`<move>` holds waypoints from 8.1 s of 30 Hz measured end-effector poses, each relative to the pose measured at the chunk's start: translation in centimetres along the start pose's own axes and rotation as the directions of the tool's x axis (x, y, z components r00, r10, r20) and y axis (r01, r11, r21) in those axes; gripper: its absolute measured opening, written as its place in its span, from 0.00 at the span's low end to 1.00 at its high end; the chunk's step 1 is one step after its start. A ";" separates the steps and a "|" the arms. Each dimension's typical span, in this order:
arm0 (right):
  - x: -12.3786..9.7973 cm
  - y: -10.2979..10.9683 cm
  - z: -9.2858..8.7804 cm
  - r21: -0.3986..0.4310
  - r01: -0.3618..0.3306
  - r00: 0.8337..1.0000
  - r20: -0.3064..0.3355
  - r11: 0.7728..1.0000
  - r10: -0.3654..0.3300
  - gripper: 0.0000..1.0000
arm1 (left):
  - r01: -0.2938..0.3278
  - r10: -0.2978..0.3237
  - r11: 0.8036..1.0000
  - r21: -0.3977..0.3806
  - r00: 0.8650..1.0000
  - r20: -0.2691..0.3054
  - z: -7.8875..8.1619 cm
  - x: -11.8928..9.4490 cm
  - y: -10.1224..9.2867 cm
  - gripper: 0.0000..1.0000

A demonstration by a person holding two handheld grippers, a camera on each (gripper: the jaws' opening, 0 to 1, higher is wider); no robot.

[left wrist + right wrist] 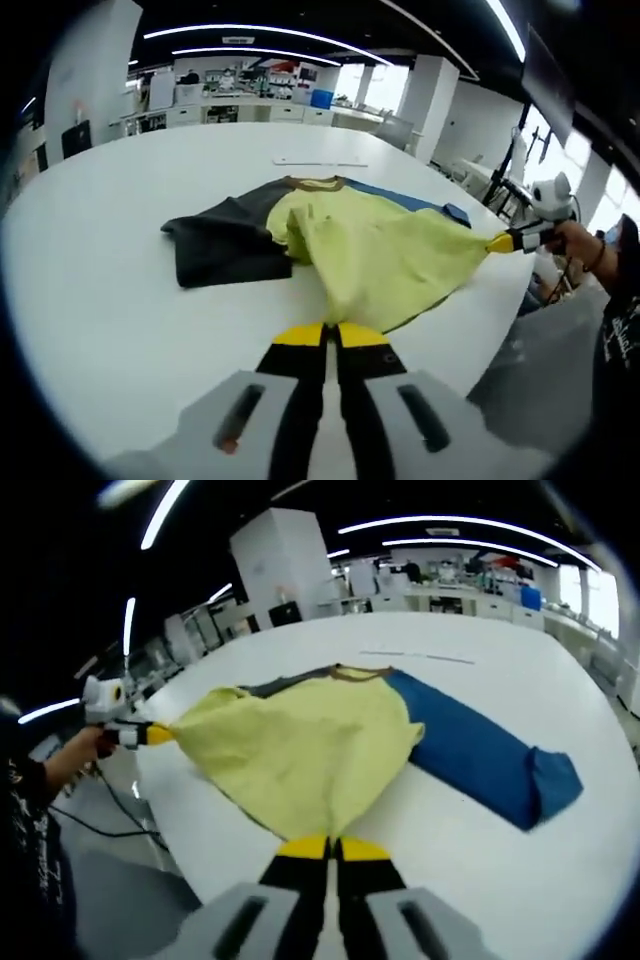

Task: Fold the garment on the visible template until the final outline fits inside the template.

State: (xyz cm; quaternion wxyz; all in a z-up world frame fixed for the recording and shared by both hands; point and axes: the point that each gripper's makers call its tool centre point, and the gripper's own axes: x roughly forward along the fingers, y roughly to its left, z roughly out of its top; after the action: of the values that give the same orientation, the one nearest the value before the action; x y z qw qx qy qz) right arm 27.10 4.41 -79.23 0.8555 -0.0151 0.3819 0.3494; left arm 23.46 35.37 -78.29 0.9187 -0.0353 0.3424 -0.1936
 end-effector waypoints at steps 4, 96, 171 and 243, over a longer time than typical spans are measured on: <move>-0.9 0.6 -1.4 0.002 -0.008 1.000 -0.026 1.000 0.008 0.00 | -0.028 0.026 1.000 -0.011 0.993 -0.119 -3.0 -0.7 -0.5 0.00; -3.3 -3.4 -1.7 -0.049 0.139 0.990 -0.023 0.989 -0.141 0.83 | -0.055 0.059 0.981 0.184 0.998 -0.013 -2.8 -1.1 -0.6 0.99; 3.9 -25.5 5.0 0.157 0.533 0.844 -0.036 0.831 -0.534 0.13 | -0.052 0.041 0.984 0.169 0.997 0.068 -1.7 -0.8 1.1 0.90; 6.9 -13.1 21.7 0.047 0.269 0.936 0.222 0.962 -0.272 0.00 | -0.010 -0.020 0.984 0.178 0.986 0.164 1.1 -1.6 -2.0 0.99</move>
State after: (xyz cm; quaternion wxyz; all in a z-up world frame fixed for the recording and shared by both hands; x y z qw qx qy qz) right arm 52.23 4.92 -71.62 0.9334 -0.0210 0.2790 0.2248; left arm 22.40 34.07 -76.12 0.9429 0.0302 0.2464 -0.2222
